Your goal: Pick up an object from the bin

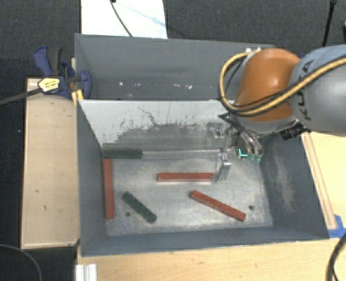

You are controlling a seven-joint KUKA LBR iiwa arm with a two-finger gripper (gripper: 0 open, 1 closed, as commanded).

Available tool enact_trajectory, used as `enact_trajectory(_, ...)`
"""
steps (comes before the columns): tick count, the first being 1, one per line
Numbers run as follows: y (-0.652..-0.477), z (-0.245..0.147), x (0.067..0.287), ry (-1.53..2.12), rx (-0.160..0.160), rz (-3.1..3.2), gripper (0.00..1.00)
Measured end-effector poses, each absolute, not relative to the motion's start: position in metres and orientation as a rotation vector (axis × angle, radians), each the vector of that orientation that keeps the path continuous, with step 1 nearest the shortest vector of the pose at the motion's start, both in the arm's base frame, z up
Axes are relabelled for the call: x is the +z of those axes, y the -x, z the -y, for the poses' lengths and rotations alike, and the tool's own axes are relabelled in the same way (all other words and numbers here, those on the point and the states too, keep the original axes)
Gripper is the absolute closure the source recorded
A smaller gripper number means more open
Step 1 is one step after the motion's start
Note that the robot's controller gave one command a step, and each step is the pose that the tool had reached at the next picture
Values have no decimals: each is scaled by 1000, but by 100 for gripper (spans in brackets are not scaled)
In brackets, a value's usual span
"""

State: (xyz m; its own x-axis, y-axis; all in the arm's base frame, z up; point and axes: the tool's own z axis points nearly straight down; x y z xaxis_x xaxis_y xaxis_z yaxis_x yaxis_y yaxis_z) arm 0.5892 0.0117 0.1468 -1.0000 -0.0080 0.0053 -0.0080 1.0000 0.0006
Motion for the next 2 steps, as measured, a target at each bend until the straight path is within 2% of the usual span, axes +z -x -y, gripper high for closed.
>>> enact_trajectory(1, -561, -74, 66, 92, -5, 3133, 0)
enact_trajectory(2, -548, -97, 102, 212, -4, 3140, 0)
